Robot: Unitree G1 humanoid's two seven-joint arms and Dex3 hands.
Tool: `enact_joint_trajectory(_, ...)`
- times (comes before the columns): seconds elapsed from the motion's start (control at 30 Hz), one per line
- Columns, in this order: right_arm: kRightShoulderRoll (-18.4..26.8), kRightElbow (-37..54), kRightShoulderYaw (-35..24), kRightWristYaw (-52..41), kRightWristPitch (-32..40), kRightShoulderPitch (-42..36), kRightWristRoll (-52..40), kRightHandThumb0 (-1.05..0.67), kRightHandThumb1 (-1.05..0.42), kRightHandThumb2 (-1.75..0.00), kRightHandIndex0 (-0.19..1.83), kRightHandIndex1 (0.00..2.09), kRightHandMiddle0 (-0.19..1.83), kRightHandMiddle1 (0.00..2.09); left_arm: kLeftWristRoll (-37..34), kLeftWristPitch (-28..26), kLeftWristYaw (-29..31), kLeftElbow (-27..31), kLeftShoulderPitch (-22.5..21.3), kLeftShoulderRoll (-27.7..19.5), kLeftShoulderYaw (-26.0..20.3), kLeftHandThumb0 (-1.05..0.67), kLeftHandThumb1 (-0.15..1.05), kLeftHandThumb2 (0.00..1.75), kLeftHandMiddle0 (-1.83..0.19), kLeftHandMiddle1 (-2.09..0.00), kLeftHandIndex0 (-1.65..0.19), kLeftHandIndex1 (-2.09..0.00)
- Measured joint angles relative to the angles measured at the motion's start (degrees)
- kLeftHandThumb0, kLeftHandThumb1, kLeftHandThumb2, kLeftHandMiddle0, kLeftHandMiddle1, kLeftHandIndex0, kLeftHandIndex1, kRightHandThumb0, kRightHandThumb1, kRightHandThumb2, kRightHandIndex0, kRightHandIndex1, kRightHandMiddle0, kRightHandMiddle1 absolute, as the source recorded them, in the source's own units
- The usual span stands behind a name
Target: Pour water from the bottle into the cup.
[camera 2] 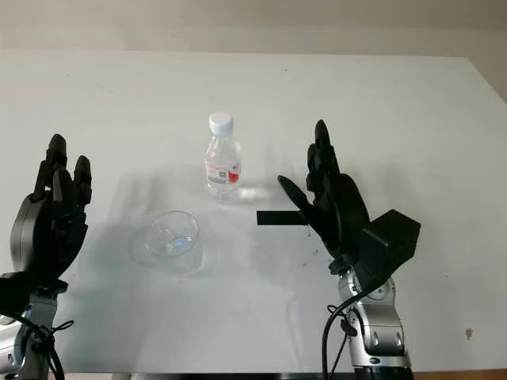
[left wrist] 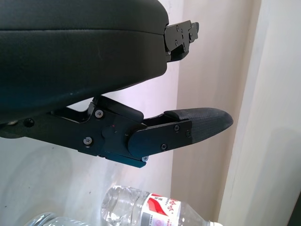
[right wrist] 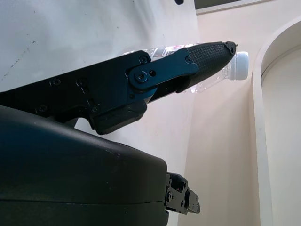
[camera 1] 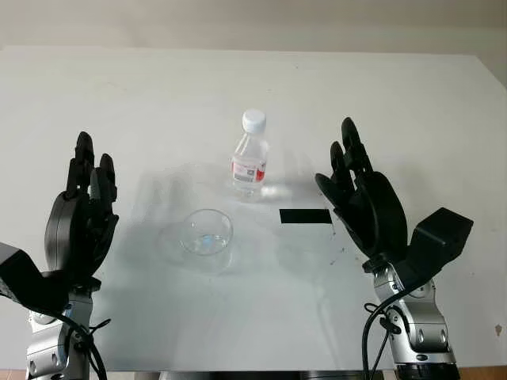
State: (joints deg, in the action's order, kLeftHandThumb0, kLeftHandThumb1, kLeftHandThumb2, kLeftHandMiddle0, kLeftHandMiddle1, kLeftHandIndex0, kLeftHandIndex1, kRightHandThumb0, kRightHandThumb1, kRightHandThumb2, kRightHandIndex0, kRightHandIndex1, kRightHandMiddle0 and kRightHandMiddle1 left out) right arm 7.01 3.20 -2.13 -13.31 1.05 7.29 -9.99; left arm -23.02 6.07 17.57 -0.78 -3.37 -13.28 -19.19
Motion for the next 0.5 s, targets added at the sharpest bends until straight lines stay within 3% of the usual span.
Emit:
enact_joint_trajectory(0.27,-0.37,-4.52,-0.05,-0.77,-0.93,2.32,0.08,-0.89,-1.00,-0.05,-0.19,0.00,-0.19,0.00,-0.09,1.41,1.10,-3.53,-2.40,0.00,-0.05,-0.74,1.05,0.56,0.18,-0.05,0.18,-0.03)
enact_joint_trajectory(0.5,-0.16,-10.81,0.61,-3.10,-1.63,9.90,1.11,-0.97,-0.95,-0.04,-0.19,0.00,-0.19,0.00,0.05,2.19,1.17,-5.29,-3.71,-0.01,-0.06,-0.75,1.05,0.56,0.18,-0.05,0.19,-0.03)
